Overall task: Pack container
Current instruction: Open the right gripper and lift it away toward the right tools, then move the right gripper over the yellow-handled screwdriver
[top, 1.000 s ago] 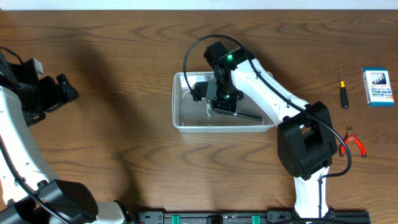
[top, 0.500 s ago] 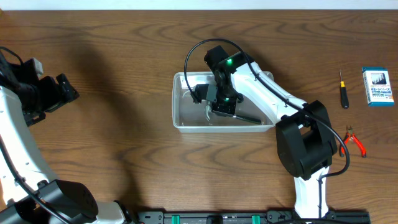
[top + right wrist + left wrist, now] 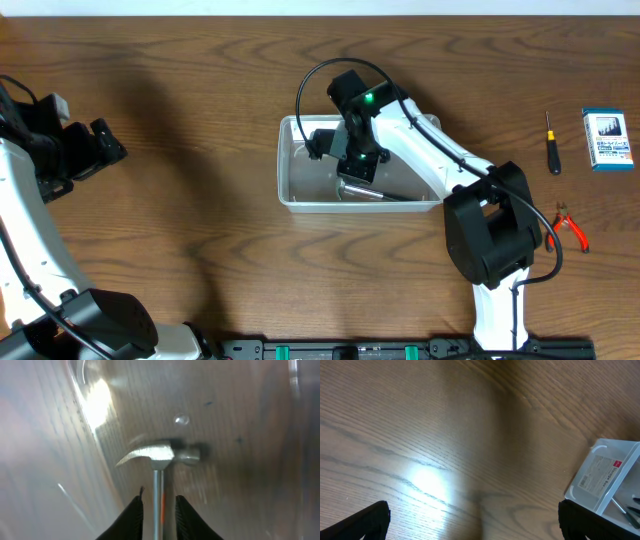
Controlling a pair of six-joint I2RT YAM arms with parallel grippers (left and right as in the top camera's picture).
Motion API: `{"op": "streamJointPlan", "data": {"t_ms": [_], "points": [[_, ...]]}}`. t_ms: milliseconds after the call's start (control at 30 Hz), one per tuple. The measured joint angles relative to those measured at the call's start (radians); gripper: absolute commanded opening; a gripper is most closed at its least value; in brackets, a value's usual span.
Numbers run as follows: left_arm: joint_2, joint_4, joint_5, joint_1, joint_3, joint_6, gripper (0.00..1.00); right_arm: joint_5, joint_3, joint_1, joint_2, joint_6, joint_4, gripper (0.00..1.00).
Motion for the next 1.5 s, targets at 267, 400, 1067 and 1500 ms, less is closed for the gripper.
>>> {"op": "streamJointPlan", "data": {"t_ms": [267,400,1067,1500], "points": [[0.000,0.000,0.000,0.000,0.000,0.000,0.98,0.008,0.400,0.000,0.006,0.085,-0.176,0.99],[0.000,0.000,0.000,0.000,0.000,0.000,0.98,0.061,0.622,-0.006,0.005,0.164,-0.270,0.99],[0.000,0.002,0.000,0.000,0.000,0.000,0.98,0.228,0.777,-0.325,-0.344,0.645,-0.554,0.98],[0.000,0.002,0.000,0.000,0.000,0.000,0.98,0.243,0.410,-0.709,-0.403,0.572,-0.353,0.99]]}}
